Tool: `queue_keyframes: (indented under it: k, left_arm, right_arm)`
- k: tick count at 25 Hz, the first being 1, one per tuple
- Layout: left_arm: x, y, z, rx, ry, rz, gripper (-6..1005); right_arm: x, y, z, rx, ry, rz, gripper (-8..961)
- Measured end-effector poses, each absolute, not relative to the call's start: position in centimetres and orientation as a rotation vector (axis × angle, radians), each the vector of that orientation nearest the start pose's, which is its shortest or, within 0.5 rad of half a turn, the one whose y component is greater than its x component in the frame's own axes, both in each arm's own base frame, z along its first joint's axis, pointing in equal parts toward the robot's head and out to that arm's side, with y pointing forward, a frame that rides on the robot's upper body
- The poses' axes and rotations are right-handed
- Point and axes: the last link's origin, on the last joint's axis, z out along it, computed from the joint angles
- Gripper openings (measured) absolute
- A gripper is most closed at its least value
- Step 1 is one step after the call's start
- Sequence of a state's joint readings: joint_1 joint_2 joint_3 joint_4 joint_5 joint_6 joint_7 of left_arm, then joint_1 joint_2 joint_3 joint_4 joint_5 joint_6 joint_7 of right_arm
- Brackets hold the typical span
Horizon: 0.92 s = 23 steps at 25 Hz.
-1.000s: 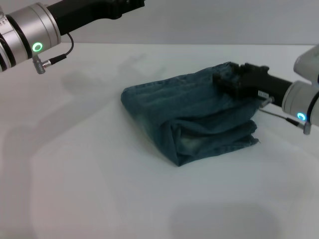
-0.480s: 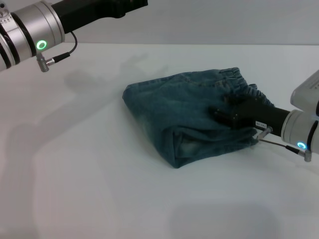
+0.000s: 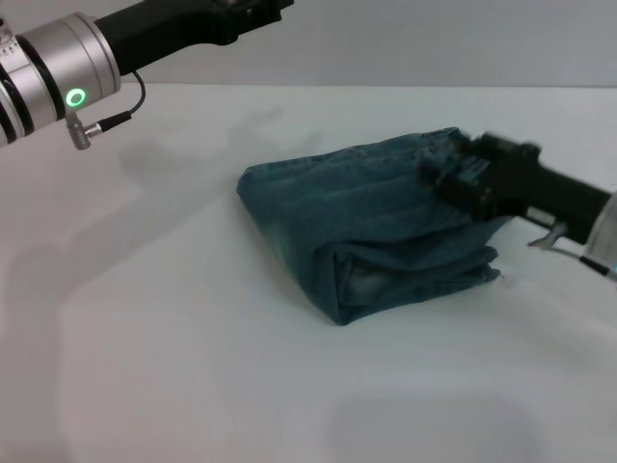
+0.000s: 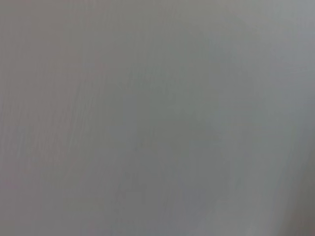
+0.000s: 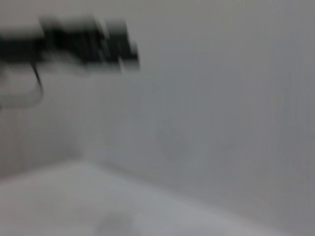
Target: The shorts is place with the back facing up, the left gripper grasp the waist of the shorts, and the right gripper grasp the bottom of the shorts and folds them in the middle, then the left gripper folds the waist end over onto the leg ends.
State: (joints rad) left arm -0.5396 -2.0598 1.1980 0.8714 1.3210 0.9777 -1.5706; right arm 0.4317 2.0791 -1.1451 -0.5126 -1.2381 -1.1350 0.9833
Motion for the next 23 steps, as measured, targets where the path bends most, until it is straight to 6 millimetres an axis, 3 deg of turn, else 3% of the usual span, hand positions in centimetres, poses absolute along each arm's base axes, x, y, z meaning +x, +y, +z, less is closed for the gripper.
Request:
queue_keyframes:
  k: [6,12,17,23]
  left_arm:
    - [-17.9,40.8,2.9,-2.265,-0.610,-1.008,852]
    - [-19.9,39.0,4.0,-2.135,-0.547,-1.172,852]
    - [-23.0,36.9,4.6,-1.949,-0.498,-1.287,852]
    - [-28.7,32.7,5.7,-1.531,-0.433,-1.319,852]
  right_arm:
    - [27.0,33.0,1.9,-2.024,0.253,1.010,567]
    - [30.2,30.5,5.9,-1.621,0.217,1.061,567]
    - [33.9,28.2,8.5,-1.302,0.293,1.008,567]
    - [37.4,25.7,10.5,-1.029,0.360,0.895,567]
